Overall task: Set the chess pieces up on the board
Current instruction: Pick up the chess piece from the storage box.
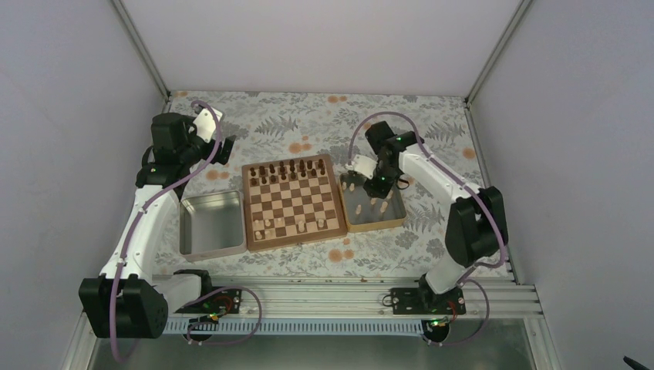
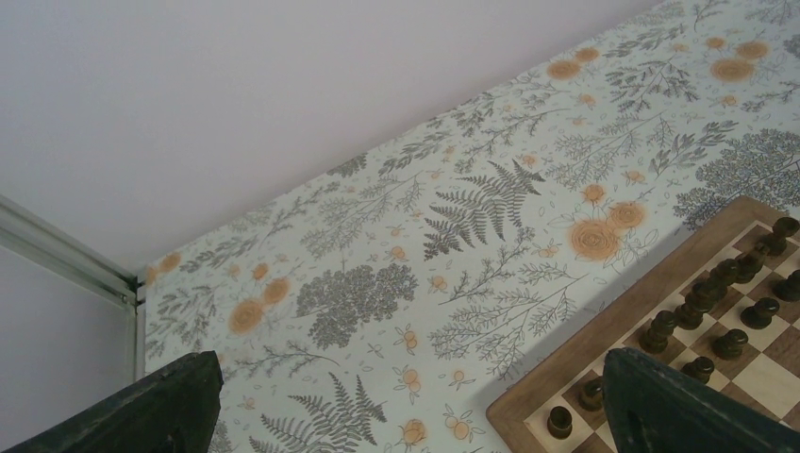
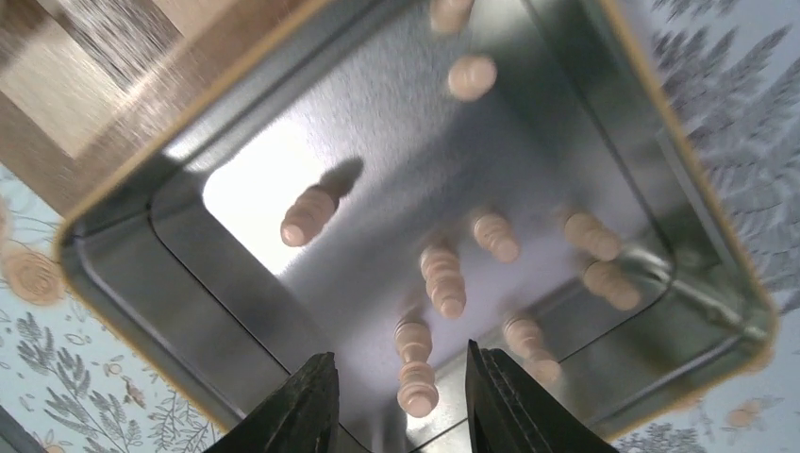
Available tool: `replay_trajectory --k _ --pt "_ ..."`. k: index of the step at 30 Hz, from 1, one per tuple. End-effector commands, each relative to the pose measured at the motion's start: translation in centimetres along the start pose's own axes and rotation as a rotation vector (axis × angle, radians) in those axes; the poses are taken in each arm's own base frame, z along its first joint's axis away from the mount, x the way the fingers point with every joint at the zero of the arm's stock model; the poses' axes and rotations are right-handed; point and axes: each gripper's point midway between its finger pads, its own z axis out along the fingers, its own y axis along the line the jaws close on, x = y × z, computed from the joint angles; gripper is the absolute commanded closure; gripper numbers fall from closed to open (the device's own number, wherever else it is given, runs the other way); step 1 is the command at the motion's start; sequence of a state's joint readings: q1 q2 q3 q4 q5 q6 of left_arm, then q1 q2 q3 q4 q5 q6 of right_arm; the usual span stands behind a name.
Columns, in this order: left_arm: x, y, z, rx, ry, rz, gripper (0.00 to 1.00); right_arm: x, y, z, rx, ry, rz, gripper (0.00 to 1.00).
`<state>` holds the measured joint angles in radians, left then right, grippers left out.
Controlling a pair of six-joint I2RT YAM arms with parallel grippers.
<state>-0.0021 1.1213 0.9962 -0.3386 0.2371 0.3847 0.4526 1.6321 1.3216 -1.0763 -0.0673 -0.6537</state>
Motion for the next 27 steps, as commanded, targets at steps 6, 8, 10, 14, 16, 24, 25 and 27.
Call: replay_trajectory --k 6,8,10,14,16,24,25,27 --pt "-0.2 -0.1 -0.2 0.012 -0.005 0.004 0.0 1.8 -2.1 5.4 -0.039 0.042 0.049 0.63" --pt "-0.2 -0.1 -0.2 0.011 -0.005 0.004 0.0 1.9 -2.2 5.7 -0.049 0.042 0.055 0.64" --pt "-0.1 -0.1 -0.2 0.01 -0.003 0.005 0.0 1.9 -2.5 6.0 -0.043 0.042 0.059 0.64" --pt "0.0 -0.1 -0.1 0.01 -0.003 0.007 0.0 1.9 -2.7 6.3 -0.048 0.04 0.065 0.64" --pt "0.0 -0.1 -0.2 0.009 -0.003 0.007 0.0 1.9 -2.6 6.4 -0.054 0.039 0.065 0.65" --pt "0.2 -0.2 0.0 0.014 0.002 0.008 0.0 2.2 -2.2 6.3 -0.075 0.045 0.065 0.73" --pt "0.2 -0.2 0.0 0.012 0.001 0.009 0.0 2.3 -2.2 6.3 -0.077 0.046 0.064 0.74" --pt "0.1 -0.1 -0.1 0.01 0.0 0.01 0.0 2.5 -2.1 6.2 -0.078 0.053 0.066 0.77"
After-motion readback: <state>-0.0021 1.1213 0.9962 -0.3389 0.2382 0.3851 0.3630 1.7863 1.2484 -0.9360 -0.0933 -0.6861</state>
